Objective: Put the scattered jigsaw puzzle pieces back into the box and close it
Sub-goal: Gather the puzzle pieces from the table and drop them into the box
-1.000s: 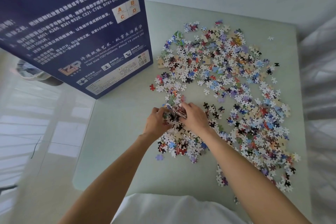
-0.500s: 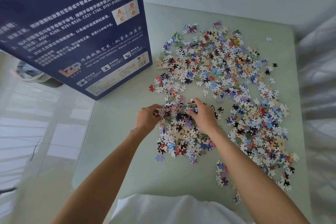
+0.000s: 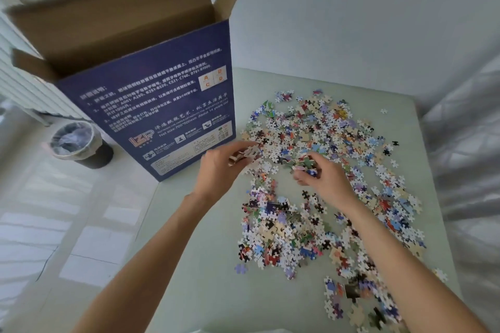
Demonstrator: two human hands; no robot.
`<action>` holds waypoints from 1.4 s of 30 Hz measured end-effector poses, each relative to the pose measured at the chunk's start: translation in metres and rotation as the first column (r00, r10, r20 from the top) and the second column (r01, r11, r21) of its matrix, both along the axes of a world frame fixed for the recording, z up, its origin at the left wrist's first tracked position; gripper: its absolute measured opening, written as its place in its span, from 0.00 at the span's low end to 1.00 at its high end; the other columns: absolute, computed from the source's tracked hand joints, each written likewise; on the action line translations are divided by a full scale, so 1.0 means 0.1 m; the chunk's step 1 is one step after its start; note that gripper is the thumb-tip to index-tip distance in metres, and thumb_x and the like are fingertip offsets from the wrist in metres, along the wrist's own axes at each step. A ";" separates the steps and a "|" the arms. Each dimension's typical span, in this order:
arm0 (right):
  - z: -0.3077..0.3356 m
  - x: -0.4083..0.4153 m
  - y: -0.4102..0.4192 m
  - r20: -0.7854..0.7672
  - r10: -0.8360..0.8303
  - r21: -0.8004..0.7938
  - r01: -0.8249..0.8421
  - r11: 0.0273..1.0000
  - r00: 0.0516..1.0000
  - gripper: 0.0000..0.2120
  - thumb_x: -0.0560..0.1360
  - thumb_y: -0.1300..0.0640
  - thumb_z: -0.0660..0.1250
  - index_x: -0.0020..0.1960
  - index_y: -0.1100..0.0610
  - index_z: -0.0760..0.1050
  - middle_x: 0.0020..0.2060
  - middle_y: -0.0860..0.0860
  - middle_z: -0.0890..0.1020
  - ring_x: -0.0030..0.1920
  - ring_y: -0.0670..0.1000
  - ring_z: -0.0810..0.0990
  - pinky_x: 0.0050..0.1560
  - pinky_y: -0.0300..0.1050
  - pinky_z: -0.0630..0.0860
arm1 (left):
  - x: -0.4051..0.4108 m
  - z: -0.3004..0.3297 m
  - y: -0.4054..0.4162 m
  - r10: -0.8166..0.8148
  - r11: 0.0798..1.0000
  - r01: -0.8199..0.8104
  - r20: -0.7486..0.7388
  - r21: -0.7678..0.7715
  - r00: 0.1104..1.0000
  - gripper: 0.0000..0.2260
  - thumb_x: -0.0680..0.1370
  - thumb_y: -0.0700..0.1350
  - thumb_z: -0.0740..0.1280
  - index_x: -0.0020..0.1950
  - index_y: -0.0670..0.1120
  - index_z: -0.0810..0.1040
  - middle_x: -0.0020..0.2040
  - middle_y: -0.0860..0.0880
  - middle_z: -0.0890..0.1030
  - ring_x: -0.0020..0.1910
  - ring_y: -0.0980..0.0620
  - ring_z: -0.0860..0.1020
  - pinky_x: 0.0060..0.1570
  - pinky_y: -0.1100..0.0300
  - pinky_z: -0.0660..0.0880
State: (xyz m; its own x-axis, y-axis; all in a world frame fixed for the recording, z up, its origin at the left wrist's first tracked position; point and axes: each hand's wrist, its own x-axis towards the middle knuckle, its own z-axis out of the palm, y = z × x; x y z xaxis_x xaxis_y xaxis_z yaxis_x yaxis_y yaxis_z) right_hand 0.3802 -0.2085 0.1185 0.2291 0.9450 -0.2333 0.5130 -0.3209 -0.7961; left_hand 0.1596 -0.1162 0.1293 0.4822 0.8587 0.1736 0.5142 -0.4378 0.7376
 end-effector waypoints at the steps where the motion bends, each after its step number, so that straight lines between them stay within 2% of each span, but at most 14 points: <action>1: 0.16 0.00 0.05 -0.092 -0.012 0.038 0.016 0.999 0.996 0.22 0.68 0.48 0.69 0.60 0.54 0.71 0.45 0.48 0.83 0.39 0.46 0.84 0.46 0.42 0.80 | -0.02 0.17 0.05 0.008 0.999 -0.009 0.028 0.046 1.000 0.14 0.73 0.44 0.71 0.58 0.52 0.80 0.50 0.55 0.82 0.42 0.61 0.79 0.46 0.66 0.77; 3: 0.51 -0.02 0.21 -0.211 -0.005 0.101 0.027 0.995 0.977 0.22 0.69 0.55 0.70 0.61 0.52 0.70 0.48 0.49 0.82 0.42 0.43 0.83 0.47 0.34 0.78 | -0.10 0.57 0.20 0.030 0.989 -0.043 0.089 0.143 0.996 0.15 0.74 0.44 0.71 0.59 0.52 0.79 0.50 0.56 0.82 0.44 0.61 0.79 0.47 0.68 0.77; 6: 1.00 -0.10 0.49 -0.342 0.080 0.172 -0.021 0.985 0.936 0.21 0.69 0.58 0.71 0.60 0.61 0.72 0.49 0.53 0.83 0.45 0.51 0.84 0.49 0.42 0.80 | -0.28 1.16 0.43 0.089 0.955 -0.136 0.181 0.265 0.979 0.15 0.74 0.43 0.70 0.60 0.52 0.78 0.51 0.59 0.80 0.45 0.63 0.79 0.47 0.73 0.75; 9: 1.37 -0.20 0.83 -0.380 0.170 0.265 -0.069 0.962 0.909 0.10 0.71 0.64 0.69 0.52 0.60 0.74 0.46 0.54 0.83 0.45 0.55 0.84 0.46 0.40 0.80 | -0.47 1.57 0.68 0.152 0.908 -0.240 0.263 0.344 0.953 0.15 0.73 0.44 0.71 0.59 0.54 0.78 0.51 0.59 0.80 0.45 0.62 0.80 0.46 0.73 0.75; 13: 1.77 -0.37 1.35 -0.260 0.268 0.389 -0.153 0.908 0.927 0.08 0.72 0.63 0.69 0.50 0.59 0.74 0.48 0.57 0.82 0.46 0.56 0.84 0.47 0.42 0.80 | -0.67 1.75 1.05 0.278 0.799 -0.313 0.147 0.513 0.949 0.14 0.73 0.43 0.71 0.58 0.52 0.80 0.48 0.53 0.83 0.44 0.55 0.81 0.47 0.61 0.79; 15: 1.86 -0.44 1.60 -0.085 0.260 0.429 -0.200 0.881 0.962 0.08 0.72 0.60 0.71 0.49 0.57 0.74 0.47 0.54 0.82 0.46 0.54 0.83 0.48 0.44 0.80 | -0.71 1.73 1.18 0.334 0.779 -0.280 0.006 0.560 0.942 0.14 0.74 0.42 0.71 0.59 0.51 0.79 0.50 0.49 0.83 0.47 0.50 0.82 0.48 0.56 0.78; 18: 2.01 -0.60 1.91 0.261 0.221 0.452 -0.321 0.832 0.940 0.09 0.72 0.56 0.71 0.47 0.54 0.72 0.44 0.50 0.81 0.40 0.46 0.79 0.38 0.28 0.72 | -0.78 1.68 1.29 0.337 0.863 -0.222 -0.190 0.453 0.922 0.15 0.74 0.41 0.69 0.60 0.51 0.78 0.53 0.49 0.83 0.49 0.48 0.81 0.49 0.56 0.77; 20: 2.08 -0.72 2.07 0.357 0.246 0.434 -0.394 0.810 0.901 0.08 0.72 0.56 0.70 0.48 0.54 0.72 0.44 0.51 0.81 0.37 0.45 0.77 0.31 0.26 0.67 | -0.82 1.66 1.31 0.307 0.911 -0.211 -0.242 0.354 0.920 0.13 0.75 0.42 0.69 0.59 0.50 0.78 0.51 0.49 0.83 0.48 0.49 0.81 0.47 0.60 0.74; 25: 2.14 -1.04 2.35 0.601 0.347 0.260 -0.587 0.767 0.720 0.12 0.73 0.58 0.69 0.56 0.57 0.75 0.49 0.54 0.80 0.45 0.51 0.76 0.39 0.42 0.71 | -0.89 1.62 1.31 0.300 0.930 -0.220 -0.261 0.295 0.917 0.11 0.77 0.50 0.66 0.58 0.53 0.79 0.50 0.53 0.83 0.46 0.55 0.78 0.48 0.57 0.77; 28: 2.12 -1.16 2.44 0.661 0.422 0.113 -0.639 0.761 0.620 0.14 0.72 0.56 0.70 0.57 0.54 0.76 0.51 0.53 0.80 0.49 0.53 0.76 0.46 0.45 0.72 | -0.93 1.60 1.30 0.276 0.939 -0.216 -0.214 0.267 0.937 0.09 0.77 0.50 0.66 0.55 0.53 0.80 0.48 0.53 0.83 0.44 0.57 0.78 0.47 0.58 0.77; 31: 2.09 -1.25 2.47 0.670 0.450 0.058 -0.646 0.761 0.591 0.14 0.72 0.54 0.70 0.58 0.53 0.76 0.51 0.52 0.80 0.50 0.51 0.75 0.49 0.48 0.73 | -0.98 1.56 1.27 0.254 0.948 -0.204 -0.198 0.243 0.947 0.07 0.75 0.49 0.68 0.53 0.54 0.81 0.44 0.55 0.83 0.40 0.59 0.78 0.43 0.61 0.78; 34: 2.06 -1.28 2.44 0.676 0.409 0.116 -0.636 0.762 0.613 0.19 0.72 0.52 0.70 0.62 0.54 0.74 0.55 0.51 0.79 0.51 0.51 0.76 0.38 0.40 0.66 | -1.00 1.53 1.23 0.268 0.939 -0.217 -0.176 0.266 0.947 0.07 0.74 0.48 0.69 0.52 0.53 0.82 0.40 0.57 0.81 0.37 0.62 0.77 0.40 0.65 0.76; 36: 2.04 -1.29 2.43 0.684 0.370 0.160 -0.624 0.765 0.629 0.20 0.72 0.50 0.71 0.62 0.52 0.73 0.54 0.50 0.79 0.47 0.47 0.74 0.32 0.36 0.61 | -1.01 1.51 1.21 0.275 0.927 -0.219 -0.157 0.304 0.948 0.07 0.74 0.47 0.70 0.52 0.52 0.82 0.39 0.57 0.81 0.37 0.61 0.78 0.40 0.64 0.77; 42: 1.92 -1.28 2.42 0.584 0.345 0.271 -0.577 0.770 0.735 0.09 0.72 0.53 0.70 0.52 0.52 0.78 0.45 0.47 0.83 0.45 0.46 0.78 0.36 0.36 0.65 | -1.00 1.46 1.20 0.289 0.902 -0.228 -0.120 0.366 0.950 0.07 0.74 0.47 0.70 0.51 0.52 0.82 0.41 0.56 0.83 0.38 0.61 0.79 0.40 0.61 0.79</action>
State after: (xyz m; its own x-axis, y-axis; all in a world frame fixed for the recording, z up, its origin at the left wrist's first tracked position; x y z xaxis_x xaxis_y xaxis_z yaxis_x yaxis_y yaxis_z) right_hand 0.2519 0.0339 0.3106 -0.2940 0.9321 0.2116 0.8458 0.3568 -0.3967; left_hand 0.0592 0.0036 0.2749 0.2996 0.8585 0.4163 0.7461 -0.4827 0.4586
